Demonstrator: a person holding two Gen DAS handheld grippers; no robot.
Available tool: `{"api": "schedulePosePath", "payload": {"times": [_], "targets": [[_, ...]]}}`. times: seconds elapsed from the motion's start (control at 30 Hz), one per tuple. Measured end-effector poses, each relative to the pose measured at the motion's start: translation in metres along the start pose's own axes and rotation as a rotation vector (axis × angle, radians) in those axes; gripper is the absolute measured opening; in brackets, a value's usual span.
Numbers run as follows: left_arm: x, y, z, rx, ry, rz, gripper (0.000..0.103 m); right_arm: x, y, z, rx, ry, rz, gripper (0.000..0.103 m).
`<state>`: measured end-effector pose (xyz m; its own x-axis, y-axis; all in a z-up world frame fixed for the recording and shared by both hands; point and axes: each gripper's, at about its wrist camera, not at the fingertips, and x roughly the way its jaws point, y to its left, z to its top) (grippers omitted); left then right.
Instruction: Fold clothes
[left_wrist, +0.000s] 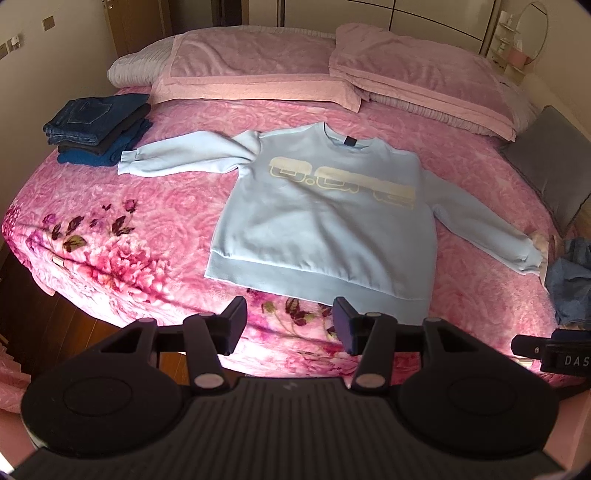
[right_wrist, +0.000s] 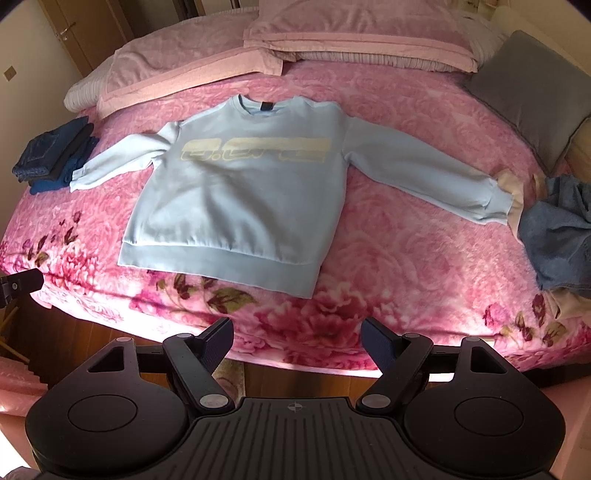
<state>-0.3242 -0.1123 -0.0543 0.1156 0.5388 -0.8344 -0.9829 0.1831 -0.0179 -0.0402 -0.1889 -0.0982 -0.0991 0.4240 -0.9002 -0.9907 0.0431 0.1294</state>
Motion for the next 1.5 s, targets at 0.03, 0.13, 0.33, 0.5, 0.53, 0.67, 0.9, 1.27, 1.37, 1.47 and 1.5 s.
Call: {"api": "schedulePosePath", "payload": {"times": [0.03, 0.13, 0.33, 0.5, 0.53, 0.67, 0.9, 1.27, 1.37, 1.47, 1.5], "targets": [[0.001, -0.002, 0.0, 0.003, 0.0, -0.001, 0.047, -0.001, -0.001, 0.0, 0.0, -0.003, -0.001, 0.079], [0.002, -0.006, 0.001, 0.009, -0.003, -0.003, 0.047, -0.002, -0.003, 0.002, 0.0, -0.012, -0.002, 0.079], [0.007, -0.01, 0.005, 0.02, -0.011, -0.008, 0.048, -0.001, -0.01, 0.007, 0.002, -0.024, -0.001, 0.079], [0.017, -0.009, 0.011, 0.015, -0.006, -0.01, 0.048, 0.004, -0.013, 0.015, 0.002, -0.023, -0.004, 0.079], [0.02, -0.009, 0.013, 0.013, -0.004, -0.01, 0.048, 0.005, -0.013, 0.017, 0.003, -0.022, -0.005, 0.079], [0.033, -0.006, 0.021, 0.005, 0.008, -0.012, 0.048, 0.016, -0.015, 0.026, 0.006, -0.008, -0.005, 0.079], [0.067, 0.014, 0.042, -0.025, 0.033, -0.005, 0.048, 0.044, -0.007, 0.053, 0.007, 0.016, -0.01, 0.079], [0.147, 0.096, 0.12, -0.132, 0.061, -0.034, 0.048, 0.102, -0.001, 0.131, 0.213, -0.019, -0.06, 0.079], [0.181, 0.137, 0.143, -0.208, 0.071, -0.026, 0.048, 0.123, 0.001, 0.155, 0.278, 0.01, -0.093, 0.079], [0.216, 0.179, 0.167, -0.284, 0.081, -0.019, 0.048, 0.144, 0.009, 0.175, 0.33, 0.039, -0.13, 0.079], [0.227, 0.193, 0.175, -0.31, 0.084, -0.016, 0.048, 0.153, 0.012, 0.181, 0.347, 0.044, -0.139, 0.079]]}}
